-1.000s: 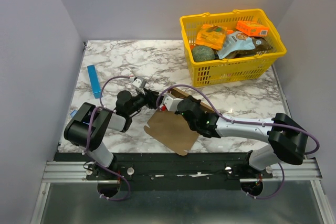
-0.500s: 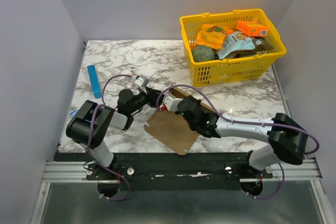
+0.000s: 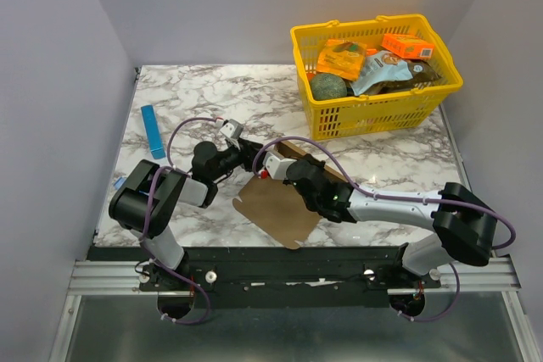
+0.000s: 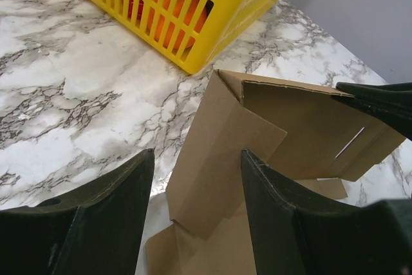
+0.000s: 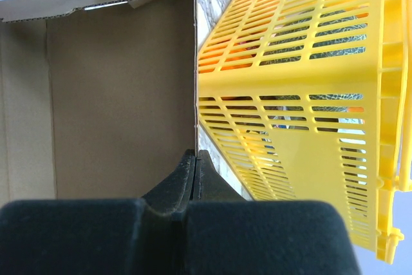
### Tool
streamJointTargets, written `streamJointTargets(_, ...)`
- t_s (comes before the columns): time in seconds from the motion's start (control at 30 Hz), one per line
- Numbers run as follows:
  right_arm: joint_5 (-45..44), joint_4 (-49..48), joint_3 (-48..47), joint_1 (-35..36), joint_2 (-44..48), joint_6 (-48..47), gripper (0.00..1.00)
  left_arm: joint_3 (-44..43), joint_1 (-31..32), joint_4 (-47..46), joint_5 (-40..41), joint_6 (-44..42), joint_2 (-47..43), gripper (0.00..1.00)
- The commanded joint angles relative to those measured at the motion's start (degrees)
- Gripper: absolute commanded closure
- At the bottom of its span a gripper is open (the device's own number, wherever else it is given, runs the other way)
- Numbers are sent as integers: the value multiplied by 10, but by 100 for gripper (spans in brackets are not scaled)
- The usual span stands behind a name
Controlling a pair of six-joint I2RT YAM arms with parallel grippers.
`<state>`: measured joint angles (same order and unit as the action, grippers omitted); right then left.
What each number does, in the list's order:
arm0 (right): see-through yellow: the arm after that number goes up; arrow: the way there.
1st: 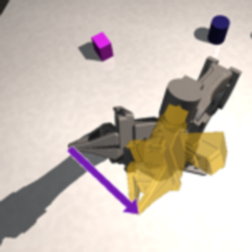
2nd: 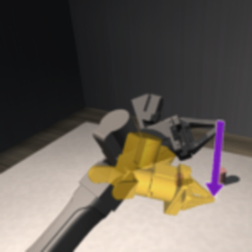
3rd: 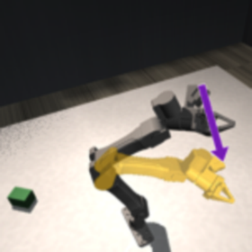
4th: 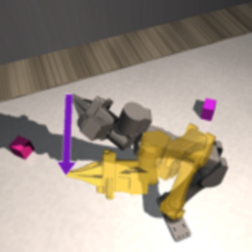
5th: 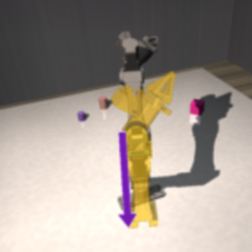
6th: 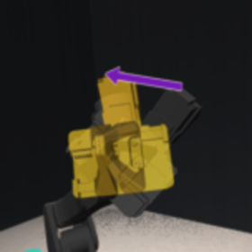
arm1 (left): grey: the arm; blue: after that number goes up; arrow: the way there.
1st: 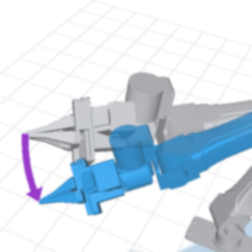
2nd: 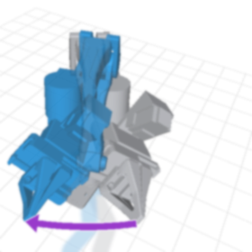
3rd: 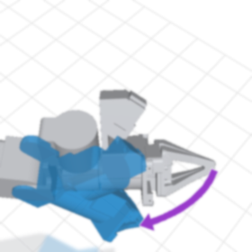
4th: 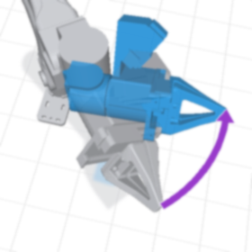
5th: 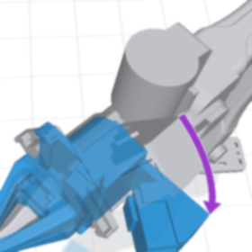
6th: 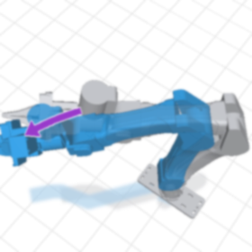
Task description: Fold the paper box
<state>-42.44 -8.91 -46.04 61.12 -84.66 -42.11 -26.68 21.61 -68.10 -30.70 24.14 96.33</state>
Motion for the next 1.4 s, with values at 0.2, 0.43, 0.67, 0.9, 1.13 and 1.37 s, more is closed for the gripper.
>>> streamJointTargets(0.2,10,-10,1,7,-6,3,99,-7,10,-51,-27,-6,17,29)
streamJointTargets(0.43,9,-11,-1,6,-6,3,99,-17,11,-50,-27,-9,34,24)
streamJointTargets(0.67,10,-11,0,7,-5,5,99,-33,11,-41,-17,-19,44,24)
streamJointTargets(0.9,17,-10,0,6,-9,6,99,-47,11,-44,-26,-19,56,20)
streamJointTargets(1.13,22,-10,0,7,-12,7,99,-58,11,-43,-23,-22,68,20)
streamJointTargets(1.37,20,1,5,10,-7,20,99,-59,11,-36,15,-33,69,16)
